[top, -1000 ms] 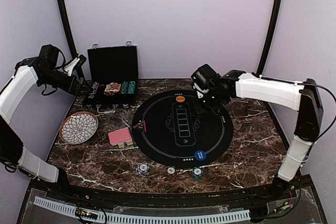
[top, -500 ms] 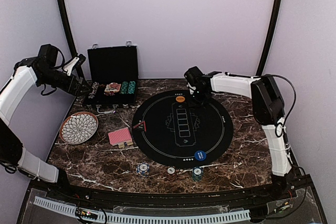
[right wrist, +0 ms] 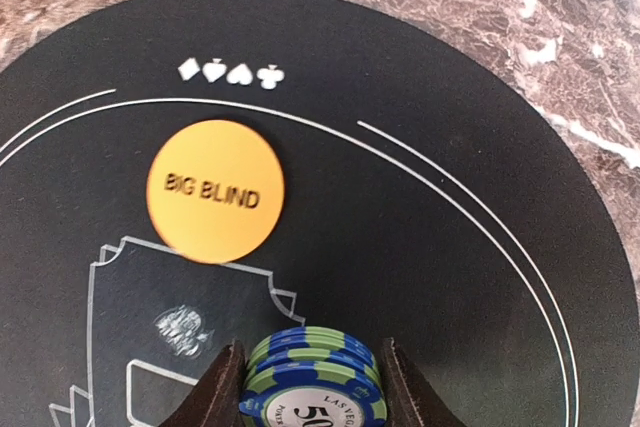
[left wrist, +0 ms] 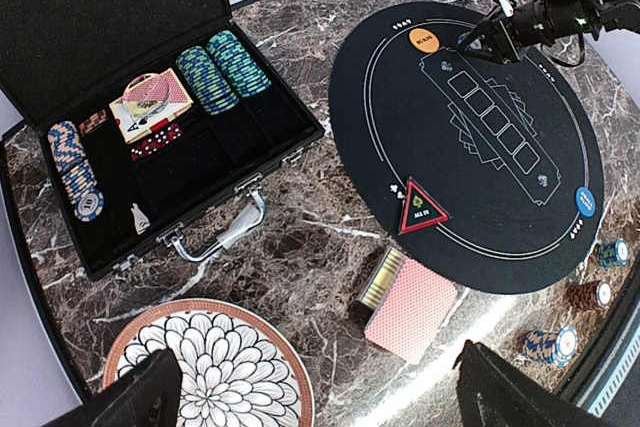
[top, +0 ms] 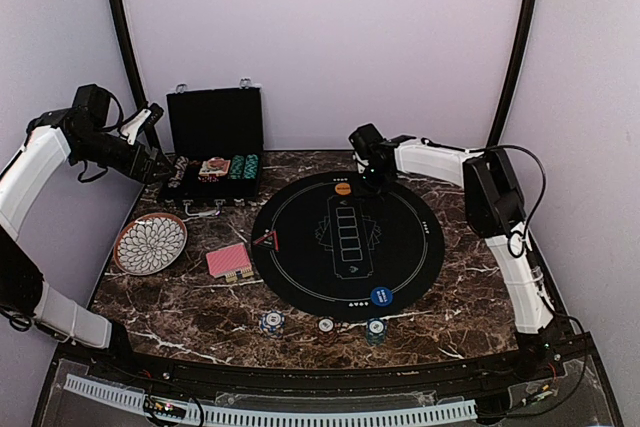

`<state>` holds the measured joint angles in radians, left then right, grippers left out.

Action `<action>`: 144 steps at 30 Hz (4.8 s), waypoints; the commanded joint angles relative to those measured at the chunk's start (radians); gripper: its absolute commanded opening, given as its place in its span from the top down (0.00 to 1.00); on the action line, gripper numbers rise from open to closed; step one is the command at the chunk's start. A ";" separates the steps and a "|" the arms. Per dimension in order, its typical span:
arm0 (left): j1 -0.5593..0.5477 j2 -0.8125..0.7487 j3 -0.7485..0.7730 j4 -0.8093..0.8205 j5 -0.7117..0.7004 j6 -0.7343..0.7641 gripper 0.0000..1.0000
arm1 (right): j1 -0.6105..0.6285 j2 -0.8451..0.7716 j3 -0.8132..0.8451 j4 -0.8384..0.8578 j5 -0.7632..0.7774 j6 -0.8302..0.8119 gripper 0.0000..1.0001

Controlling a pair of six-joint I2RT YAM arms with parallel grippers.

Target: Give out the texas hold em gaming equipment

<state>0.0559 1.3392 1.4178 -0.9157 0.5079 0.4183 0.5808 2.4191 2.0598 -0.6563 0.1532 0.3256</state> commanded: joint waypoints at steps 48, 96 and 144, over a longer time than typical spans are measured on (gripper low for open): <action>-0.014 -0.030 0.036 -0.050 -0.006 0.006 0.01 | 0.667 -0.943 -1.054 -0.049 0.007 0.338 0.17; -0.014 -0.031 0.053 -0.053 -0.005 0.017 0.01 | 0.675 -0.778 -1.090 0.046 -0.041 0.295 0.46; -0.013 -0.049 0.031 -0.045 0.001 0.029 0.01 | 0.522 -0.039 0.037 -0.115 0.003 0.093 0.90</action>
<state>0.0467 1.3235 1.4521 -0.9440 0.4900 0.4343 1.1164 2.3138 1.9862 -0.7780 0.1596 0.4412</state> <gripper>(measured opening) 0.988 0.389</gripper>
